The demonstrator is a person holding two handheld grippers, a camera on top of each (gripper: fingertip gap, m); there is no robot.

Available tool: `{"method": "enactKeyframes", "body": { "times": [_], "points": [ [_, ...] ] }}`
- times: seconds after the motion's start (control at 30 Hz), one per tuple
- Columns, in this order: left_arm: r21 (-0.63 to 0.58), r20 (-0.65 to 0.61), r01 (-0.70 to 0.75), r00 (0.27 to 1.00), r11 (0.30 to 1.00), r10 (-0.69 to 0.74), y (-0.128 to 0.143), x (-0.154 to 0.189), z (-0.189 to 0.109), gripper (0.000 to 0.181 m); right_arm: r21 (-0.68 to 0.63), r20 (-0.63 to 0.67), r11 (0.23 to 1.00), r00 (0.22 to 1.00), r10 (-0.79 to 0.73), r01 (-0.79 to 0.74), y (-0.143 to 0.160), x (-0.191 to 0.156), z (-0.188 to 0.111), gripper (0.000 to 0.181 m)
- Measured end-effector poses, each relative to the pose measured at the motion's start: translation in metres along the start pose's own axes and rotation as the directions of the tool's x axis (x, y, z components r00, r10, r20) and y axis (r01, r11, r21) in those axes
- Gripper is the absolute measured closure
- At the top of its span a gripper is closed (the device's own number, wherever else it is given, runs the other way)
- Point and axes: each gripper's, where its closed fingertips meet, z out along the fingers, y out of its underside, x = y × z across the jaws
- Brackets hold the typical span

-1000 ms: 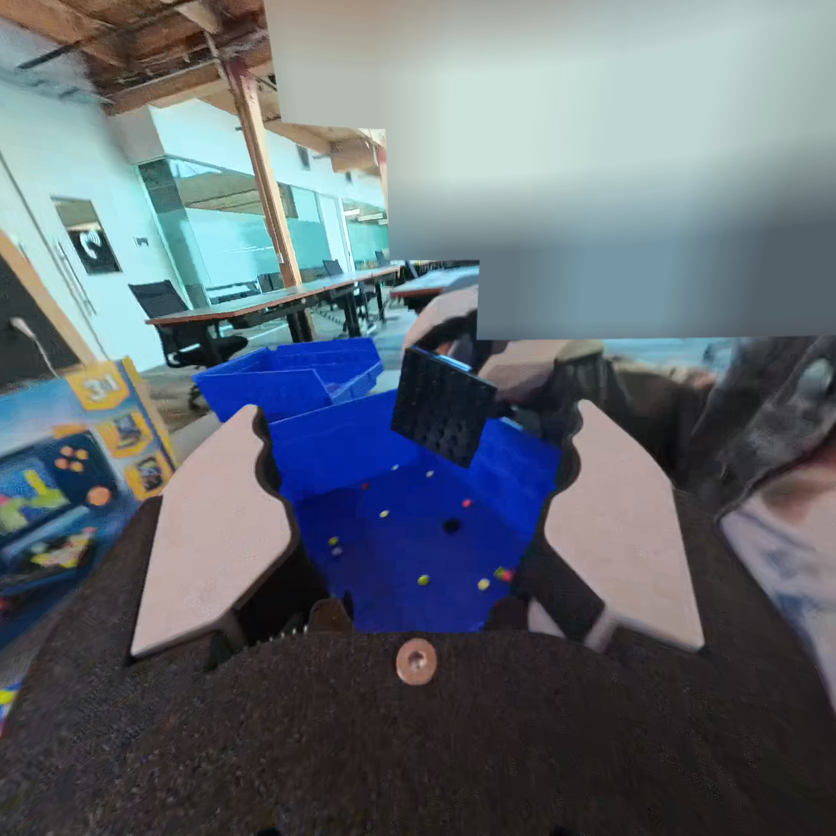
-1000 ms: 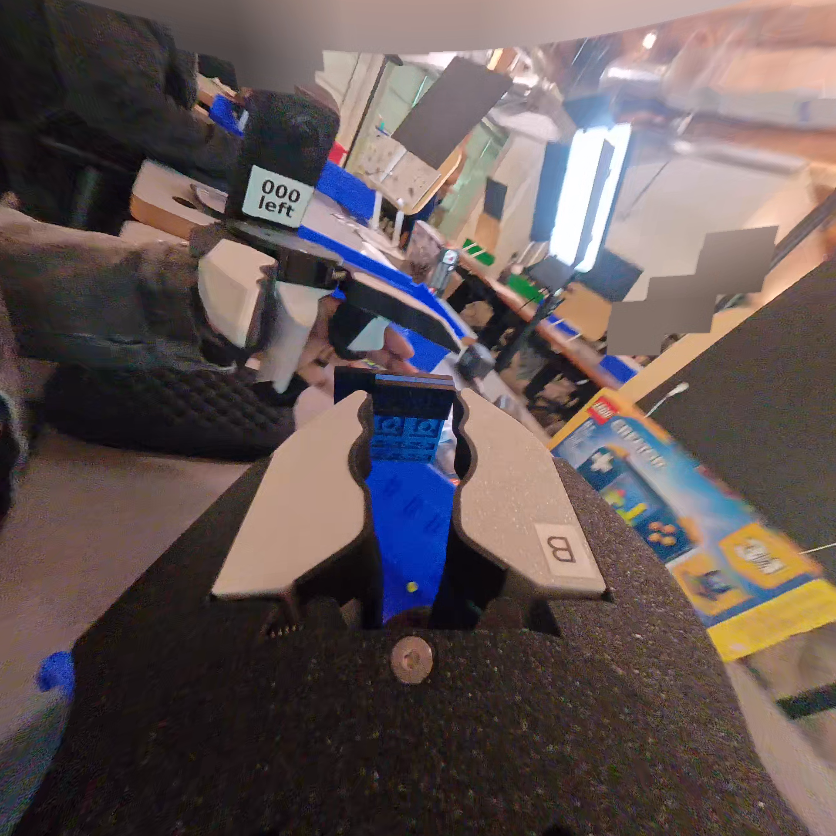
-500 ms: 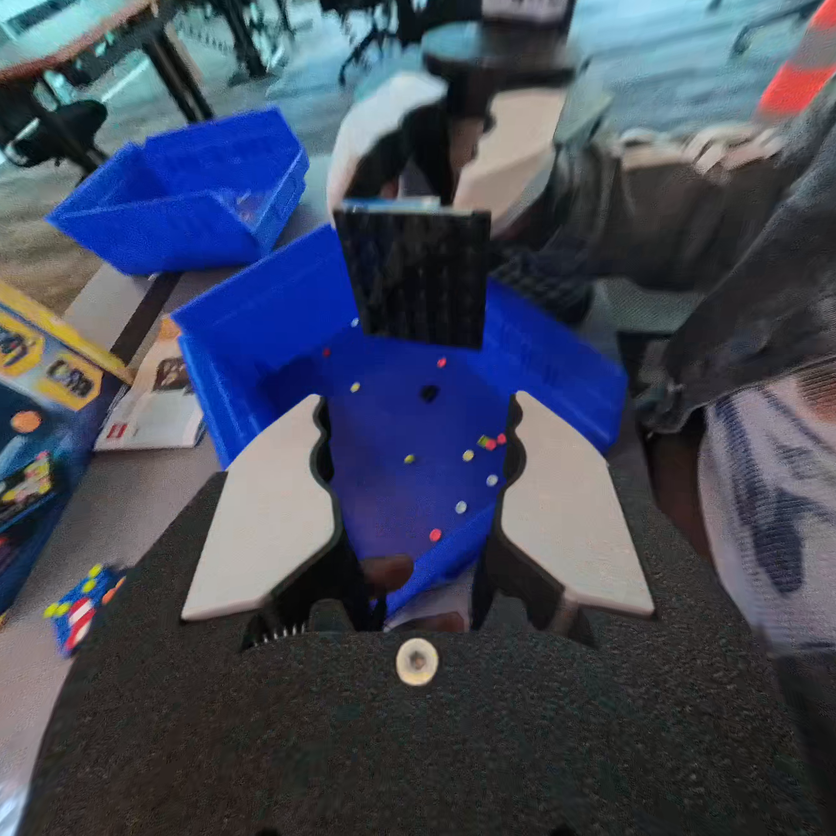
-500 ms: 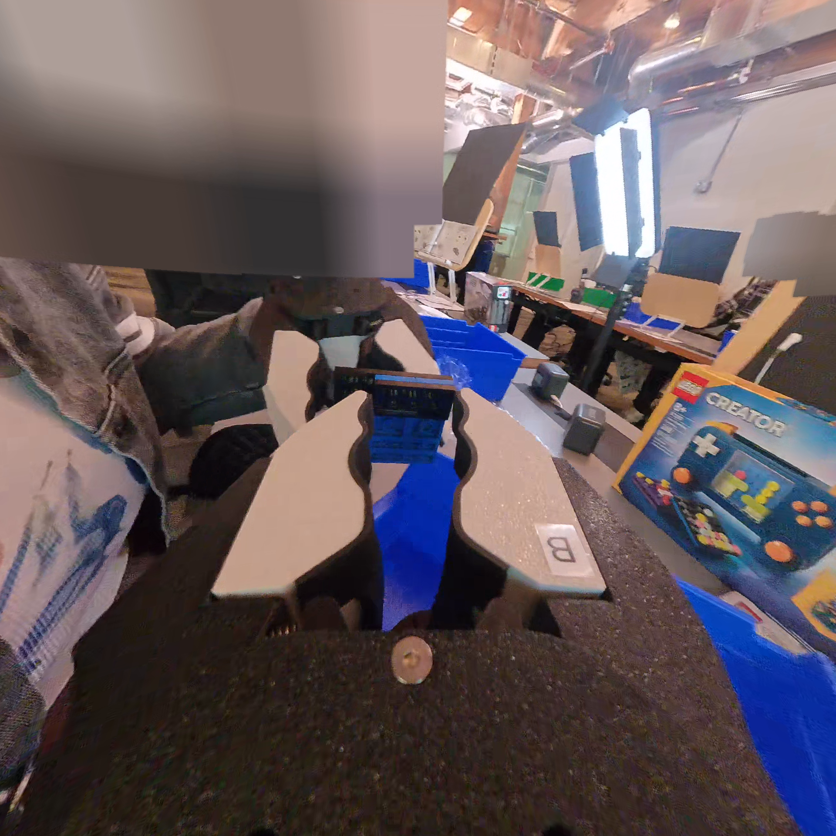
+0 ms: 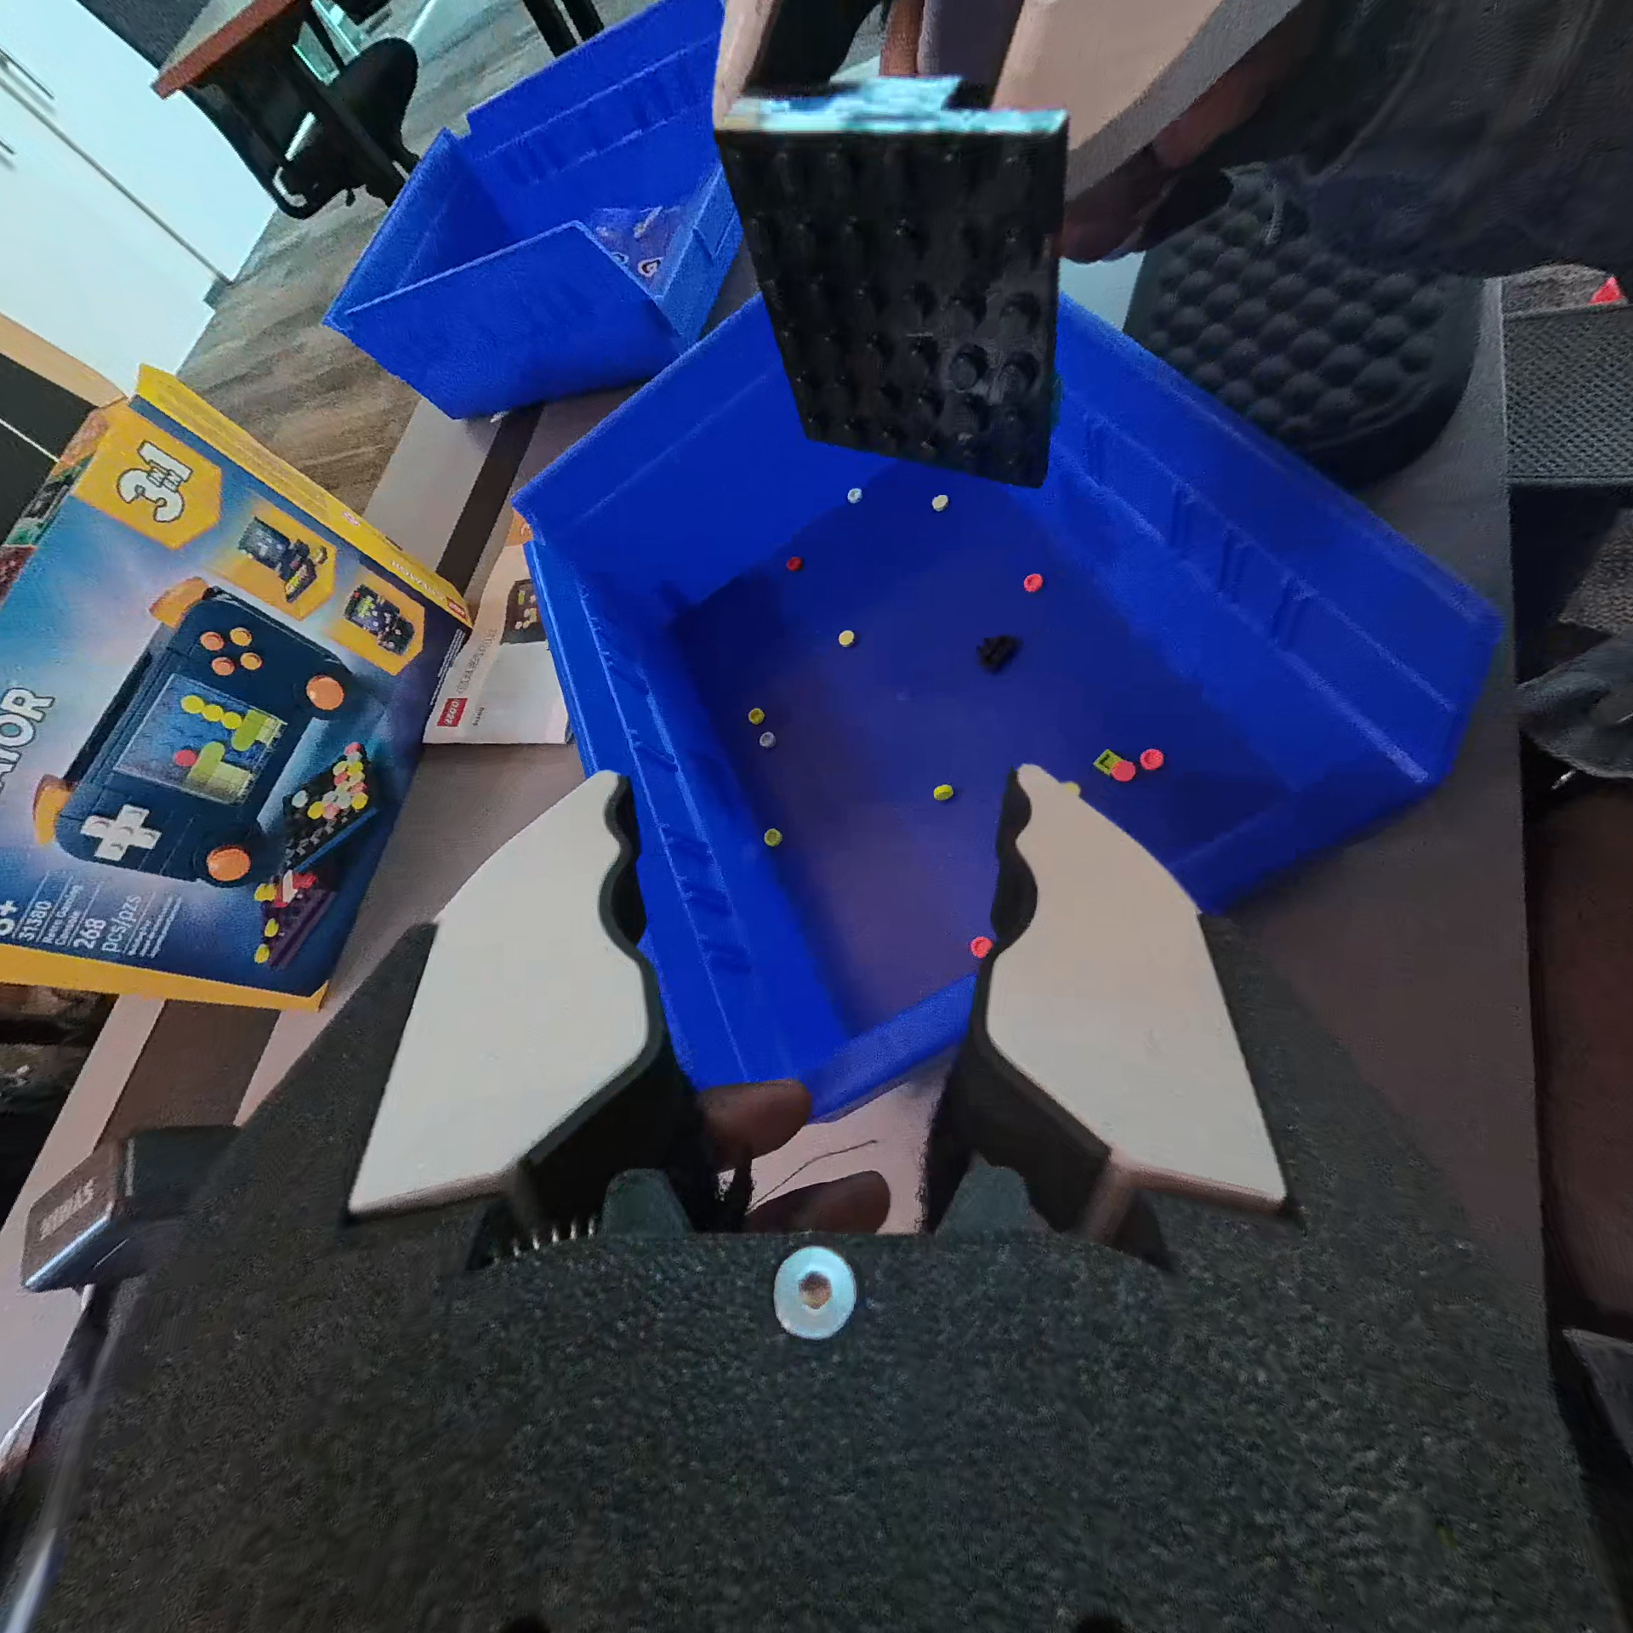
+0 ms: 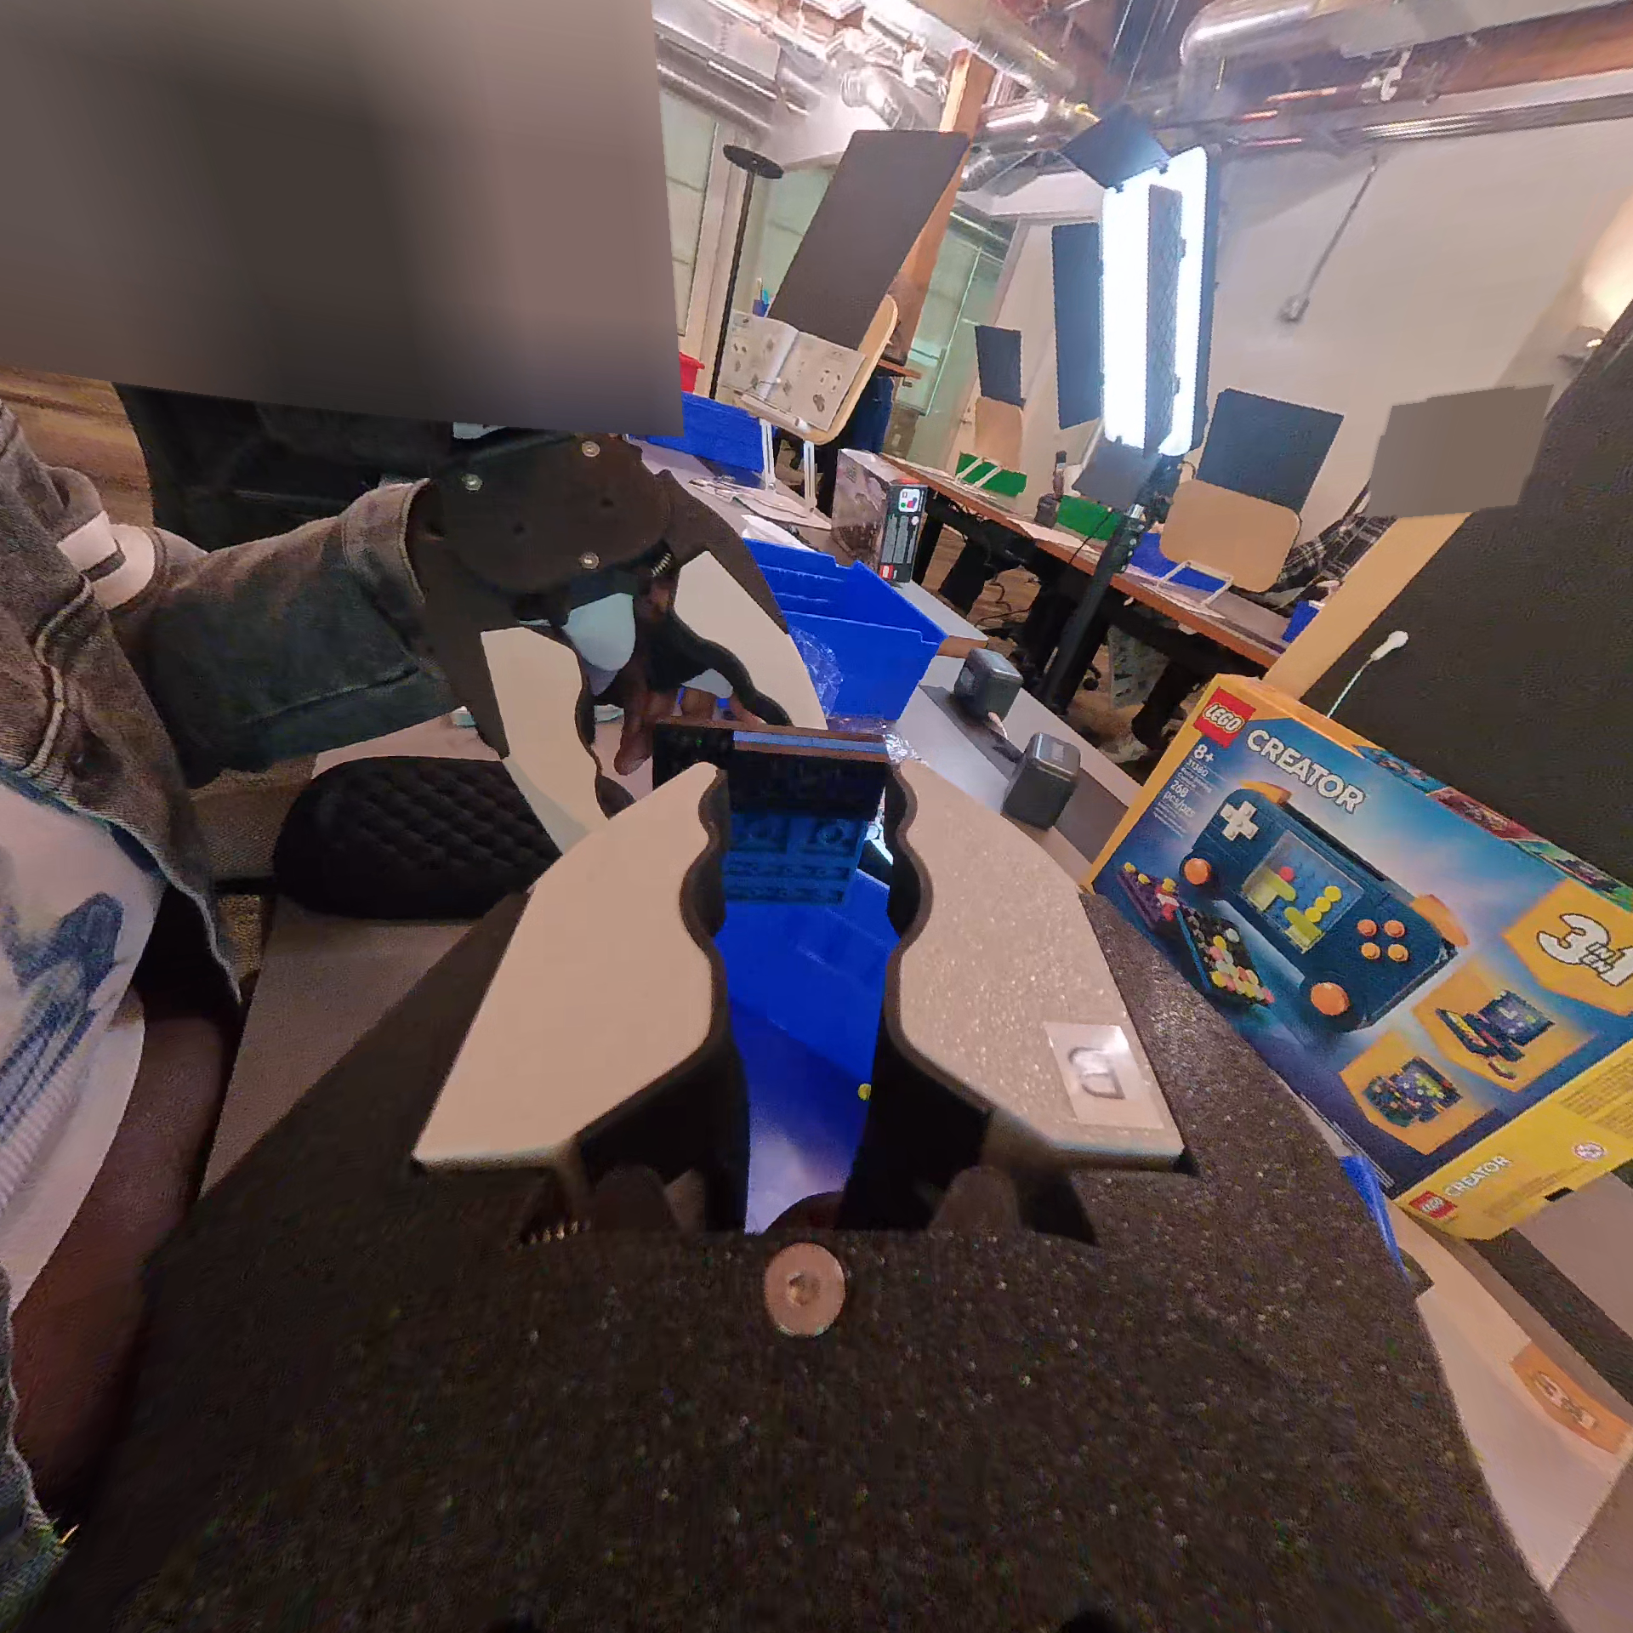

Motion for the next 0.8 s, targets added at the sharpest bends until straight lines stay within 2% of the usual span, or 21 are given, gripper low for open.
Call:
{"method": "enactKeyframes", "body": {
  "times": [0.17, 0.4, 0.43, 0.5, 0.57, 0.6, 0.63, 0.67, 0.73, 0.8],
  "points": [
    [-0.025, 0.017, -0.029, 0.999, 0.999, 0.029, 0.004, -0.002, 0.002, 0.103, -0.001, 0.009, 1.0, 1.0, 0.003, -0.003, 0.002, -0.001, 0.002, 0.148],
    [0.054, -0.041, -0.003, 0.999, 0.999, 0.005, -0.004, 0.004, 0.002, 0.098, -0.011, 0.042, 1.0, 0.999, 0.018, -0.018, 0.005, -0.005, 0.005, 0.147],
    [0.101, -0.063, -0.004, 0.998, 0.995, 0.011, -0.009, 0.008, 0.002, 0.091, -0.023, 0.063, 0.999, 0.997, 0.035, -0.034, 0.007, -0.008, 0.007, 0.148],
    [0.271, -0.113, 0.031, 0.994, 0.962, -0.001, -0.029, 0.015, -0.001, 0.063, -0.043, 0.124, 0.997, 0.989, 0.076, -0.072, 0.009, -0.016, 0.013, 0.148],
    [0.455, -0.177, 0.129, 0.983, 0.881, -0.053, -0.052, 0.019, -0.011, 0.058, -0.044, 0.19, 0.994, 0.976, 0.109, -0.102, 0.007, -0.026, 0.021, 0.148],
    [0.53, -0.211, 0.173, 0.975, 0.83, -0.068, -0.062, 0.02, -0.018, 0.063, -0.049, 0.218, 0.992, 0.968, 0.121, -0.113, 0.006, -0.031, 0.024, 0.148],
    [0.574, -0.236, 0.211, 0.968, 0.791, -0.086, -0.066, 0.019, -0.022, 0.075, -0.056, 0.241, 0.991, 0.962, 0.129, -0.119, 0.006, -0.035, 0.027, 0.148],
    [0.585, -0.264, 0.235, 0.96, 0.777, -0.092, -0.067, 0.02, -0.024, 0.085, -0.063, 0.257, 0.99, 0.957, 0.134, -0.122, 0.006, -0.038, 0.03, 0.148],
    [0.569, -0.315, 0.241, 0.947, 0.786, -0.063, -0.063, 0.025, -0.022, 0.093, -0.071, 0.281, 0.988, 0.948, 0.148, -0.134, 0.006, -0.042, 0.032, 0.148],
    [0.556, -0.308, 0.215, 0.95, 0.803, -0.041, -0.06, 0.027, -0.018, 0.097, -0.06, 0.295, 0.986, 0.94, 0.168, -0.157, 0.004, -0.043, 0.033, 0.148]
  ]
}}
